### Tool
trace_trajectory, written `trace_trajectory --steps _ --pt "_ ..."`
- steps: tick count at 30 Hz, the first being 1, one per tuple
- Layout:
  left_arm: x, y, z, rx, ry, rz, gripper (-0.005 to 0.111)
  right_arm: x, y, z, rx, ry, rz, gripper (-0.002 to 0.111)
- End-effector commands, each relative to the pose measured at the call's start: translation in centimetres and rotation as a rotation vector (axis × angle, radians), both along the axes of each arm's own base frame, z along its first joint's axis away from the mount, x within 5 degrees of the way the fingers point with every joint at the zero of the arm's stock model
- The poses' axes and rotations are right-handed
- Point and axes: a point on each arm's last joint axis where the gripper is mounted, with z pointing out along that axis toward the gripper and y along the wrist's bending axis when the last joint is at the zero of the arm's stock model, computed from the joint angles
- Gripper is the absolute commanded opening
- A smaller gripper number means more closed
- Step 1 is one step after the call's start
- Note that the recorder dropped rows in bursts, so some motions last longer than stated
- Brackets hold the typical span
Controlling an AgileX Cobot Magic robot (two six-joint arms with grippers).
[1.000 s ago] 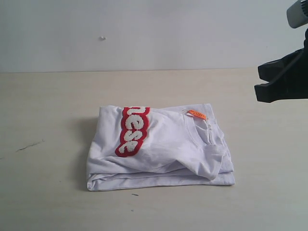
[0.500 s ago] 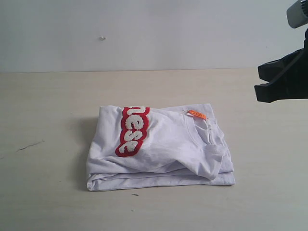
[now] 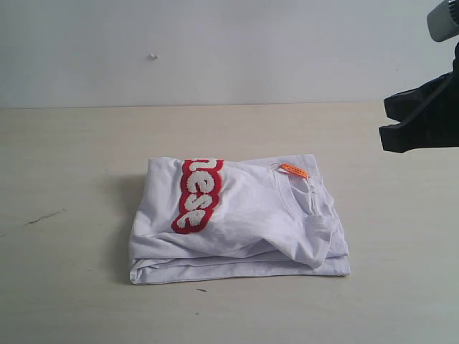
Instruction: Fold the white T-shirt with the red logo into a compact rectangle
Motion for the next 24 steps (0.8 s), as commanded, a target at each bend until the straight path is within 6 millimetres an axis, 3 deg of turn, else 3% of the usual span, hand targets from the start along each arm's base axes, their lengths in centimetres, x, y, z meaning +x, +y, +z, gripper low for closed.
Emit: trace_trajectory --steps 1,24 --pt "-0.10 0.03 -0.21 -0.002 0.022 0.007 0.000 -0.11 -0.02 0.05 0.005 -0.009 -0.006 0.000" --pt "-0.19 0.29 -0.56 -0.056 0.061 0.050 0.000 -0.10 -0.02 0.04 0.007 -0.008 -0.006 0.000"
